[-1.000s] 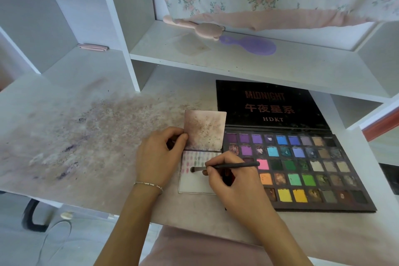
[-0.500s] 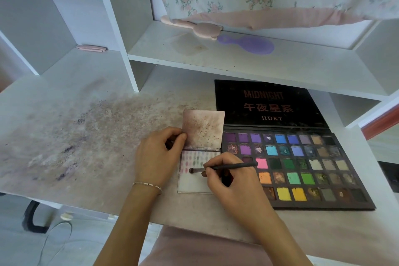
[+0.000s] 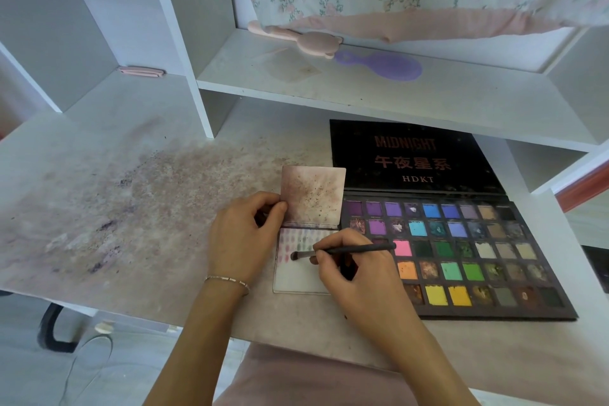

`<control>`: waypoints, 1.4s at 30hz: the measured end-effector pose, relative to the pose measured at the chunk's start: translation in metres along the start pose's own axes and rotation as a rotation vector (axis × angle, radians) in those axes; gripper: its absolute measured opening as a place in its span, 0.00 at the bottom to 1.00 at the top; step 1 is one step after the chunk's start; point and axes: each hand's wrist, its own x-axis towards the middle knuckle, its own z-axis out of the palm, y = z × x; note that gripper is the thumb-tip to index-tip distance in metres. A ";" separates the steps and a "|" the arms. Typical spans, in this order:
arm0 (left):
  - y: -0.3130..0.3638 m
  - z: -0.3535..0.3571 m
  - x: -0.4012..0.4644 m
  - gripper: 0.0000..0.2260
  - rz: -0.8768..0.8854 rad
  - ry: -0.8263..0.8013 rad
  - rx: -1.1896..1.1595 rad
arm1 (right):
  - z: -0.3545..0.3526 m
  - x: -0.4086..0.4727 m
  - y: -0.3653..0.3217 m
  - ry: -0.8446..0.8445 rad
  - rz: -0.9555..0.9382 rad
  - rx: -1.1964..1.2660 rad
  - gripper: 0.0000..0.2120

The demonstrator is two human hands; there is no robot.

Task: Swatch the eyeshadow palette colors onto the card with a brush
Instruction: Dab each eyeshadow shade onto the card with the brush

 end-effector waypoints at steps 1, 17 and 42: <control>0.000 0.000 0.000 0.04 -0.002 0.001 0.001 | 0.000 0.000 0.000 -0.002 -0.001 0.004 0.09; 0.000 0.000 -0.001 0.04 -0.006 0.001 -0.009 | 0.000 0.000 0.001 -0.008 -0.017 0.005 0.13; -0.001 -0.002 0.000 0.04 -0.036 -0.020 -0.017 | -0.036 -0.016 0.014 0.376 -0.033 0.256 0.18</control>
